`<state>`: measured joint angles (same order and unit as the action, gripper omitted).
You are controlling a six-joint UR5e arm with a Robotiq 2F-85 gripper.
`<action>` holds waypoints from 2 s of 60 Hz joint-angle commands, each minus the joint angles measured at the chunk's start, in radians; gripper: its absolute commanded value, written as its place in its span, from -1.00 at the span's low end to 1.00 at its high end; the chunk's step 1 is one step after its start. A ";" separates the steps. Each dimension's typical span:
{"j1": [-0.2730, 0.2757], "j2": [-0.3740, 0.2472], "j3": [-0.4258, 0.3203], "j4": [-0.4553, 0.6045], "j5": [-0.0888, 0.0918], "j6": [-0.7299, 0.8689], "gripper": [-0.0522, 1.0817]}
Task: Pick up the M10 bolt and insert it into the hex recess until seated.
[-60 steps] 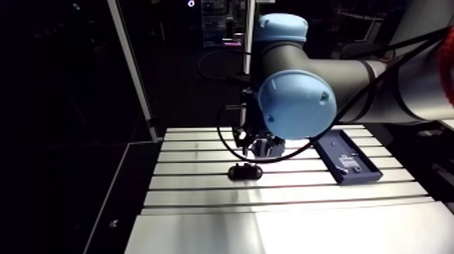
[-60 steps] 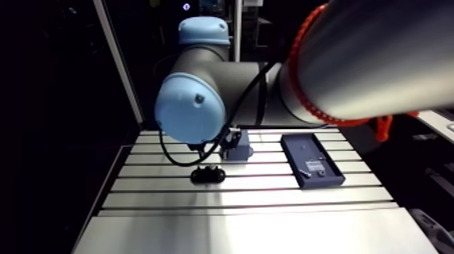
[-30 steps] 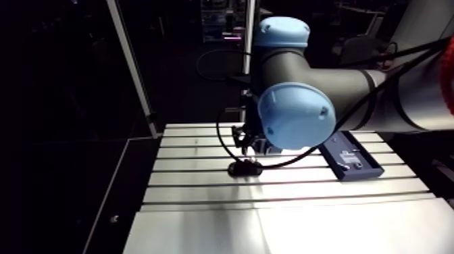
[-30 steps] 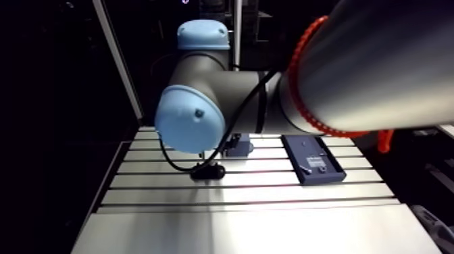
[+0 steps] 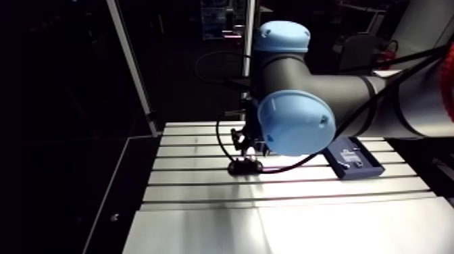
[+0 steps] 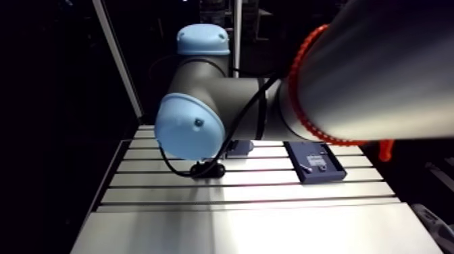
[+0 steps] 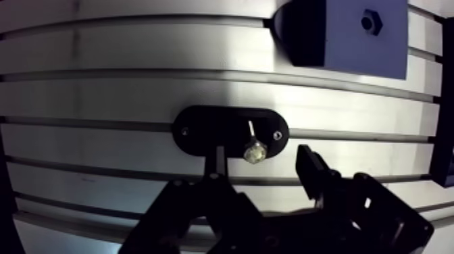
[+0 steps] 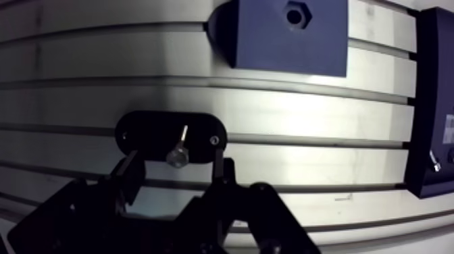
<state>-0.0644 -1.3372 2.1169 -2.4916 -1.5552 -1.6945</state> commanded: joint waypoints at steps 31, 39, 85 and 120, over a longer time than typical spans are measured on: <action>0.000 0.013 0.005 -0.002 0.002 -0.006 -0.15; 0.000 0.014 0.005 -0.002 0.004 -0.006 -0.14; 0.000 0.021 0.005 -0.002 0.011 -0.006 0.07; 0.000 0.022 0.005 -0.002 0.011 -0.006 0.17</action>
<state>-0.0644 -1.3154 2.1217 -2.4937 -1.5439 -1.7002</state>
